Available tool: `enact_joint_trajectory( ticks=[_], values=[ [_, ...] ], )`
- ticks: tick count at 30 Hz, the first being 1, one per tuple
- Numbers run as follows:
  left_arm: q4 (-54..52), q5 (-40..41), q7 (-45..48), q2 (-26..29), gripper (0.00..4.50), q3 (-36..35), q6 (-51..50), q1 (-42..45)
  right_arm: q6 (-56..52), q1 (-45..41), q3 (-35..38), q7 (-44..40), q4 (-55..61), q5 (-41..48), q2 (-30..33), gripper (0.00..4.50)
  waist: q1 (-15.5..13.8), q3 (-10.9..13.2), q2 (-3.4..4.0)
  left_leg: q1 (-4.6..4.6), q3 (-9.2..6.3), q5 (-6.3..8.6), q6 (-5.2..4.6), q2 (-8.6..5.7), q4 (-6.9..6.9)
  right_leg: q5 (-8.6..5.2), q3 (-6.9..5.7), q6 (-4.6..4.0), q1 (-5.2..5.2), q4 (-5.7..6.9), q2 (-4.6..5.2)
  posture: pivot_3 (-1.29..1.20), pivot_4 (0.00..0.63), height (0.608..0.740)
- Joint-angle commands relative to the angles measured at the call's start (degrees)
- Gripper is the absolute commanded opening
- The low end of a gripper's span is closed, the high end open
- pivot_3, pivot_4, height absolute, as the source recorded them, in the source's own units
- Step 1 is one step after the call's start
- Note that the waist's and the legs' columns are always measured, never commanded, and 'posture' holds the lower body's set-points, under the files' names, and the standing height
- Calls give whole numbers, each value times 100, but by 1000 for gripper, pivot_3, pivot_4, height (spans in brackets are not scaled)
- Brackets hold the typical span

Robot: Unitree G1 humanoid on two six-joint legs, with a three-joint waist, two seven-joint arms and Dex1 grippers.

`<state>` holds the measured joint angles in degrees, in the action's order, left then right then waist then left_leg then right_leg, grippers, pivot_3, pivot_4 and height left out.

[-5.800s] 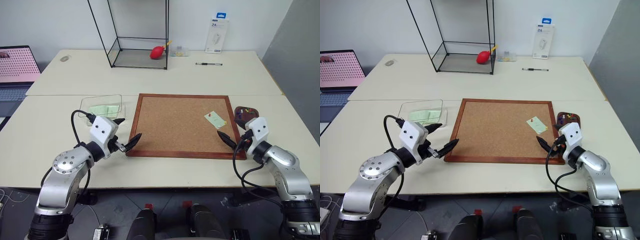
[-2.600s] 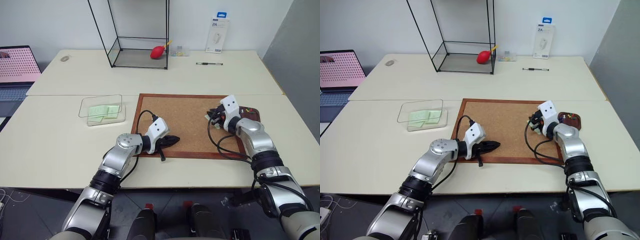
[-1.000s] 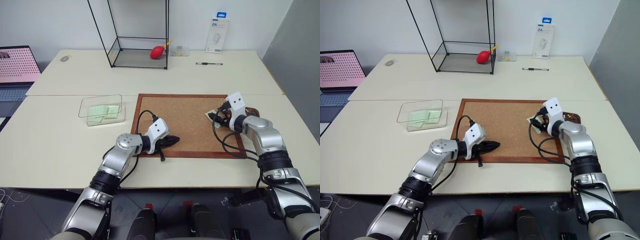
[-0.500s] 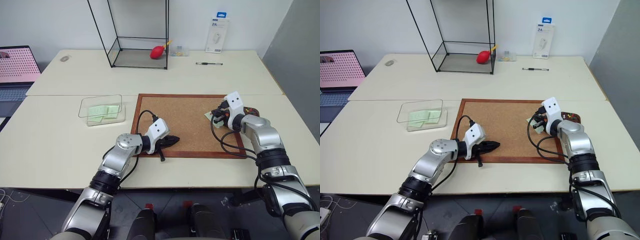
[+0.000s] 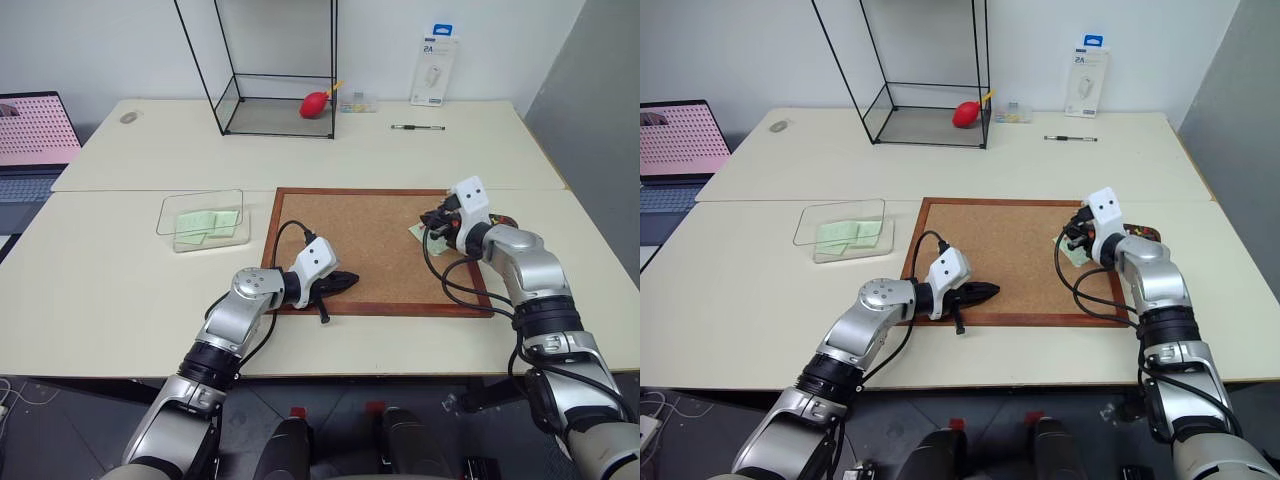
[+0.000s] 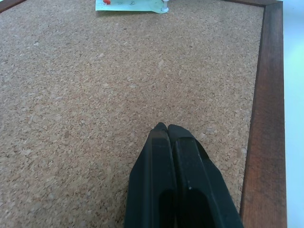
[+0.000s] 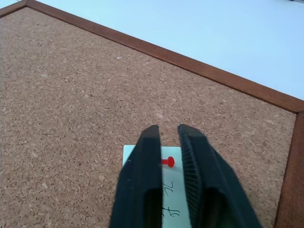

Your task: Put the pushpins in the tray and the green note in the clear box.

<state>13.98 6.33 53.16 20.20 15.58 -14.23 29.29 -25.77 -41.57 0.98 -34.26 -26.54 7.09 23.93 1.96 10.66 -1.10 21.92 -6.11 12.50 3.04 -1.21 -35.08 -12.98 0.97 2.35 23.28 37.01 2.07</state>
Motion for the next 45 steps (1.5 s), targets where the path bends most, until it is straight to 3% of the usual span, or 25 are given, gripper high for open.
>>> enact_joint_trajectory(
  ticks=[1,23,30,40,45],
  values=[
    [25,-126,60,72,0,110,4,-106,-311,-15,107,130,144,77,-11,1416,1,0,0,0,0,0,0,0,0,0,0,0,0,0,0,0,150,740],
    [112,-166,20,47,0,107,88,-94,-220,-214,158,159,-363,185,-106,1416,3,0,0,0,1,0,0,0,0,0,0,0,0,0,0,0,150,740],
    [113,-183,10,66,0,104,116,-119,-234,-256,74,168,-425,101,-100,2634,3,0,0,0,1,0,0,0,0,0,0,0,0,0,0,0,150,740],
    [131,-217,3,71,0,111,158,-118,-106,-306,140,226,-595,125,-127,2634,4,0,1,-1,1,0,0,0,0,0,1,0,0,1,0,0,150,740],
    [130,-232,6,78,0,101,167,-128,-6,-299,119,181,-583,129,-133,1751,4,0,1,-1,1,0,0,0,0,0,1,0,0,1,0,0,150,740]
  ],
)
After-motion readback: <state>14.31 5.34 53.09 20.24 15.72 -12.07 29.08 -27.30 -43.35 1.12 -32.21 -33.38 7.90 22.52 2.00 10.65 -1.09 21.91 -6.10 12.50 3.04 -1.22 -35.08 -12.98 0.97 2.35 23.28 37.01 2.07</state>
